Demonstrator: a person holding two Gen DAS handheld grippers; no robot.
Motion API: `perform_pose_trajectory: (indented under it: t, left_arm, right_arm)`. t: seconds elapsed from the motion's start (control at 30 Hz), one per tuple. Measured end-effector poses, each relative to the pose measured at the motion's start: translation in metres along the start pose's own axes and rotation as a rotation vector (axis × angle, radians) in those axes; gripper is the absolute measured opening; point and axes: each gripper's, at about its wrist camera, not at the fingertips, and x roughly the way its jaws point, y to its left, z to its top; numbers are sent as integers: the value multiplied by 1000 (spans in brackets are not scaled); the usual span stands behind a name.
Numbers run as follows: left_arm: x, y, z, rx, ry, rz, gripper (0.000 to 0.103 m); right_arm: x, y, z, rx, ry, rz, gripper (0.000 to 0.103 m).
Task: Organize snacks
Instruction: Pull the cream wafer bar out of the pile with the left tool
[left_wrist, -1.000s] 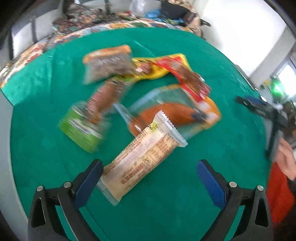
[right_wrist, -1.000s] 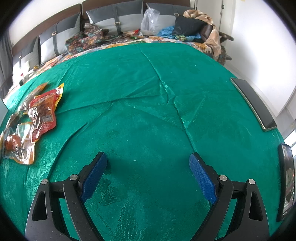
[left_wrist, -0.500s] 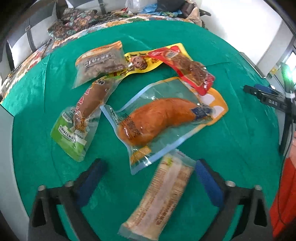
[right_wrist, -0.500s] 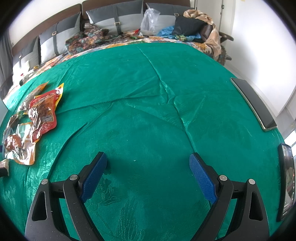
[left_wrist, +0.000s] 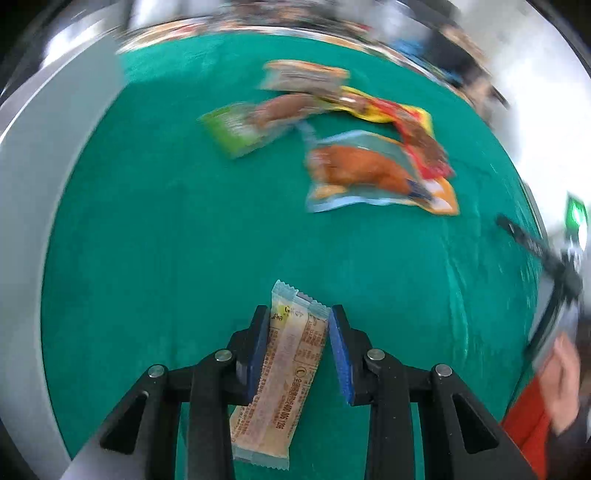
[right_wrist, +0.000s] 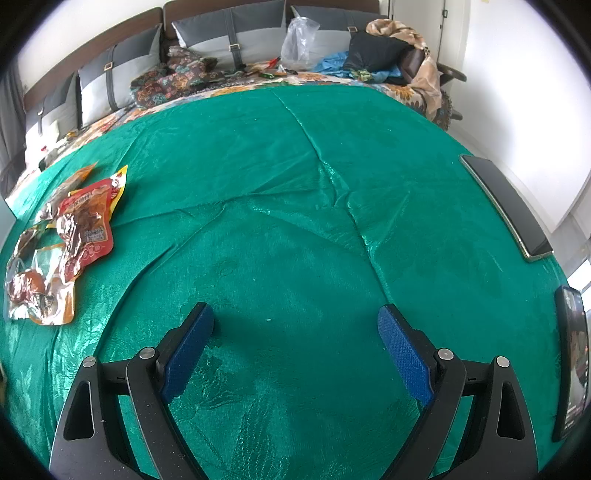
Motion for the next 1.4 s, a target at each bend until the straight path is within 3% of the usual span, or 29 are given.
perform_pose_trajectory:
  t: [0.1, 0.2, 0.27, 0.53, 0.63, 0.73, 0.9, 1.07, 1.4]
  left_arm:
    - [-4, 8, -6, -35, -67, 51, 33]
    - [-1, 9, -8, -19, -99, 31, 52]
    - [2, 6, -10, 30, -93, 45, 75]
    - [-11, 11, -23, 108, -75, -2, 83]
    - [-9, 12, -37, 152, -82, 48, 84]
    - [-6, 14, -43, 187, -111, 176, 88]
    - [-10, 42, -39, 56, -182, 206, 91]
    - [-9, 50, -42, 59, -219, 216, 102]
    - [-6, 52, -44, 36, -254, 232, 103]
  right_arm:
    - [0, 0, 0, 0, 0, 0, 93]
    - [-1, 0, 0, 0, 0, 0, 93]
    - [-2, 1, 0, 0, 0, 0, 93]
    - [-1, 0, 0, 0, 0, 0, 93]
    - [-1, 1, 0, 0, 0, 0, 93]
    - [-1, 0, 0, 0, 0, 0, 93]
    - [-1, 0, 0, 0, 0, 0, 93]
    - [-2, 1, 0, 0, 0, 0, 93]
    - [-1, 0, 0, 0, 0, 0, 93]
